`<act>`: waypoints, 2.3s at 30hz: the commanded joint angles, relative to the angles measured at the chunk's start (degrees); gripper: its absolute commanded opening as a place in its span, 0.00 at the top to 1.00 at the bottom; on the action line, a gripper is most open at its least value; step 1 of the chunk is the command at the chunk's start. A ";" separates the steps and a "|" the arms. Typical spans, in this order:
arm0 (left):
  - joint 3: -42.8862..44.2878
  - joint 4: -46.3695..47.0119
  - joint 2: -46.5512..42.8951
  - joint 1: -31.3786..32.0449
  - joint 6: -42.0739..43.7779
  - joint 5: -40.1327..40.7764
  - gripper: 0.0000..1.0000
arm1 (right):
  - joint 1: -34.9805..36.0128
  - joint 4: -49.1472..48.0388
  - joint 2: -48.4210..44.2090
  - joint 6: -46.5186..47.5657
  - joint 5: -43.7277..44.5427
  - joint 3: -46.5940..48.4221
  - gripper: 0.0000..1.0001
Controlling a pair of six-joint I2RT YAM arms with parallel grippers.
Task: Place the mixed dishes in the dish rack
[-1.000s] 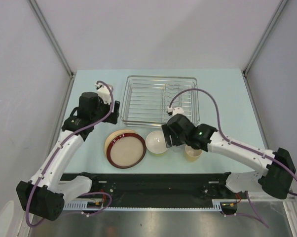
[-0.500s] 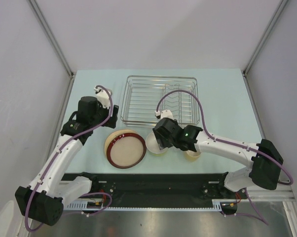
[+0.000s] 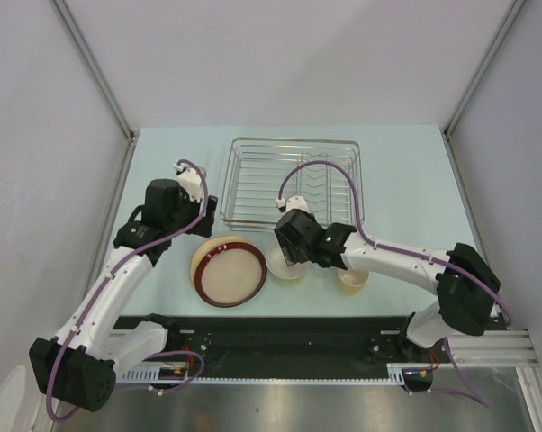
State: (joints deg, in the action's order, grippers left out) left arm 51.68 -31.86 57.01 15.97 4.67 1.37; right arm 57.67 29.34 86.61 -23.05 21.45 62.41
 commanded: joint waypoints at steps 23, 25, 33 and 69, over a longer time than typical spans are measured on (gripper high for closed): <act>-1.06 2.68 -1.20 -0.76 1.05 0.65 0.06 | -4.05 -6.40 2.95 3.10 -0.18 -0.80 0.30; -1.06 2.68 -1.38 -0.76 1.22 0.74 0.06 | -4.49 -7.19 3.83 3.01 -1.50 -1.67 0.30; -1.32 2.85 -1.99 -0.76 2.01 1.45 0.06 | -5.64 -8.87 5.15 2.39 -5.19 -4.23 0.37; -1.58 2.94 -1.73 -0.76 1.75 1.10 0.06 | -4.93 -4.47 -0.83 1.87 -3.70 -2.91 0.71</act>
State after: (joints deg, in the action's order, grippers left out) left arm 50.02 -30.55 56.40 15.70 5.63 2.00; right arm 52.77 25.04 84.73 -20.97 17.30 57.67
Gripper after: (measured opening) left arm 0.944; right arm 0.277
